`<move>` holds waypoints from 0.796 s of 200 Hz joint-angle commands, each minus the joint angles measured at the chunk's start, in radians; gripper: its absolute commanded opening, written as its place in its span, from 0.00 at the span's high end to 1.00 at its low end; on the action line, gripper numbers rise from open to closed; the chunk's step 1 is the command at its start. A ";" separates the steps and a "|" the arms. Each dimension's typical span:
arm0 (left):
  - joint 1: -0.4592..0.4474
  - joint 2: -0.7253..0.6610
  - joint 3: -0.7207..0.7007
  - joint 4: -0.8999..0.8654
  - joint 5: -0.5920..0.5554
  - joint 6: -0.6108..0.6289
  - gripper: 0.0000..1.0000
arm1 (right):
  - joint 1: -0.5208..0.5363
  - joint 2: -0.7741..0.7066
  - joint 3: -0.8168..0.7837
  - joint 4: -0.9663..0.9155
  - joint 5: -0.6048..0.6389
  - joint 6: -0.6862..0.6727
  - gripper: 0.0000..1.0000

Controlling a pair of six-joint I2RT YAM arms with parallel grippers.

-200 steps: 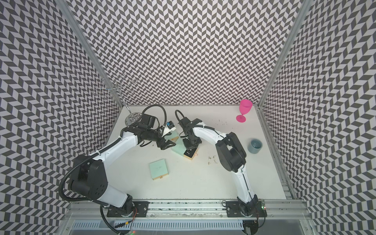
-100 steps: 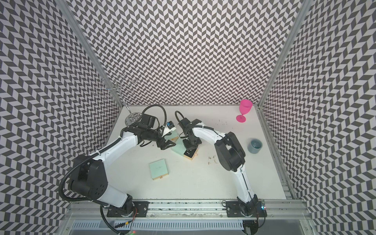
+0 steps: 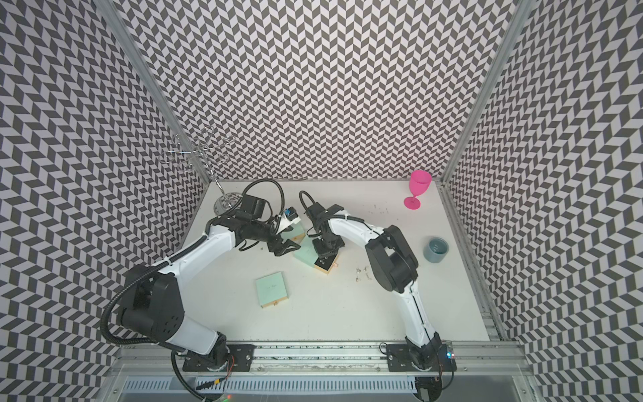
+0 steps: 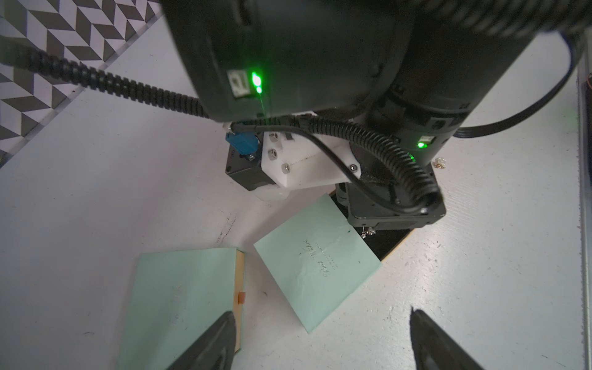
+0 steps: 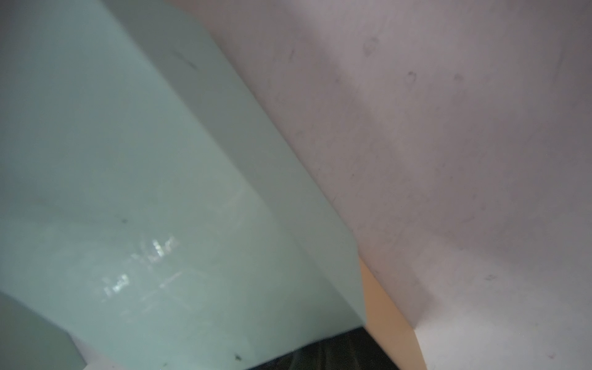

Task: Place the earrings into the drawer-style jewelry box
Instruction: Insert the earring into the inner lining.

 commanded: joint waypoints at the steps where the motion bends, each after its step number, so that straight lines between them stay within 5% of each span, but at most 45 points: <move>1: 0.006 -0.015 -0.012 -0.009 0.004 0.023 0.14 | 0.005 0.033 0.003 0.033 -0.003 -0.005 0.95; 88: 0.013 -0.012 -0.012 -0.001 0.003 0.022 0.15 | 0.006 0.018 -0.032 0.071 0.014 0.012 0.98; 159: 0.023 -0.006 -0.003 0.014 -0.001 0.031 0.15 | 0.005 -0.053 0.109 -0.052 0.128 0.011 0.89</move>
